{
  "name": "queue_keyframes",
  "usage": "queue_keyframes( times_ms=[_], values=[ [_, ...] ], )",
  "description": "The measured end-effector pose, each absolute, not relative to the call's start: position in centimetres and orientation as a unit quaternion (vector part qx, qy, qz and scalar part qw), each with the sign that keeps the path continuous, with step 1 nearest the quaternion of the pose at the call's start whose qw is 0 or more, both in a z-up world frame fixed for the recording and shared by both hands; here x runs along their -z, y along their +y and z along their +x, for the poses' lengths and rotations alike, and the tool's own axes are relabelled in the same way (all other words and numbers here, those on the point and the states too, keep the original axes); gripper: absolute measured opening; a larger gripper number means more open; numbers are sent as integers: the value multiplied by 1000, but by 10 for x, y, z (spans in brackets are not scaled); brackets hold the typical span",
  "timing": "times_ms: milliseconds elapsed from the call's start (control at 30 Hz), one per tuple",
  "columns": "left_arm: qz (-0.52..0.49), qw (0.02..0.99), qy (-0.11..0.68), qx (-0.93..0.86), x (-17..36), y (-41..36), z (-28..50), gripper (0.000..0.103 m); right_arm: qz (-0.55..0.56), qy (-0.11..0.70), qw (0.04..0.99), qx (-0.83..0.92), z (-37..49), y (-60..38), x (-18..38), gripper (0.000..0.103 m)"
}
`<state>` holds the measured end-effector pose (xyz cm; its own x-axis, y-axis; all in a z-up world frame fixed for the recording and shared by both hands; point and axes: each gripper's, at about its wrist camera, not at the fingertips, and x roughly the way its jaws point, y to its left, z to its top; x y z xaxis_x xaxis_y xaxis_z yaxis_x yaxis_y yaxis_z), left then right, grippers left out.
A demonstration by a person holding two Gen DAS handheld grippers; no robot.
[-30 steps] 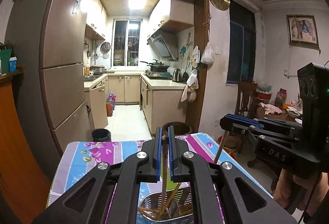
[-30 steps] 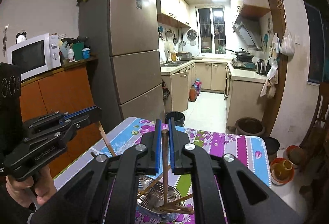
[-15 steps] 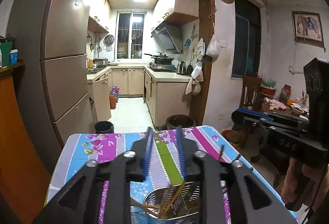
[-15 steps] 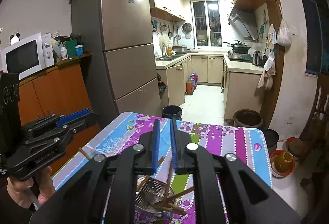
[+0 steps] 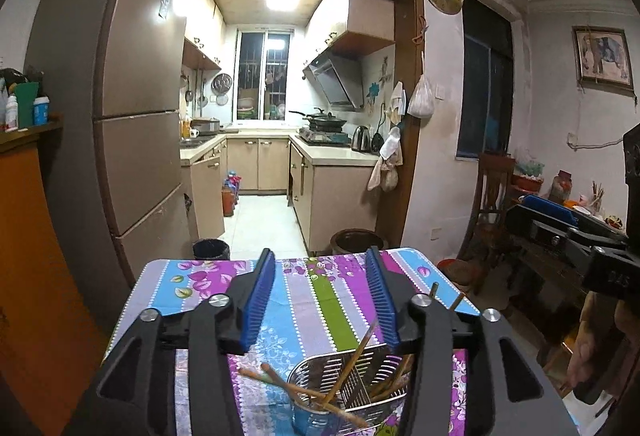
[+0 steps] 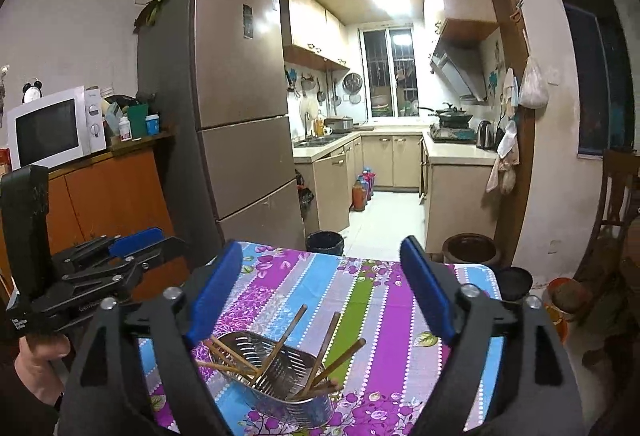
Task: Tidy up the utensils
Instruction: 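Open both tools to release the chopsticks into the holder and withdraw, then move both open tools back over the last two chopsticks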
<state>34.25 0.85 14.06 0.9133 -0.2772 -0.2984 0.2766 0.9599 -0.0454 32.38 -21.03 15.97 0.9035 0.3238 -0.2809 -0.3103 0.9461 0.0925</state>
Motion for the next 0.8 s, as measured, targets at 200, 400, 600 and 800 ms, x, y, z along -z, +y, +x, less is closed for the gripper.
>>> queue_keyframes(
  times_ms=[200, 400, 600, 800],
  values=[
    [6, 987, 107, 121, -138, 26, 289, 72, 13, 114, 980, -162, 278, -207, -160, 96],
    [-7, 991, 80, 110, -131, 47, 234, 79, 11, 92, 982, -168, 228, -201, -148, 97],
    [3, 993, 63, 100, -111, 54, 183, 82, 9, 78, 984, -162, 184, -200, -130, 97],
    [19, 995, 57, 76, -73, 50, 139, 87, 3, 64, 987, -150, 136, -194, -99, 97]
  ],
)
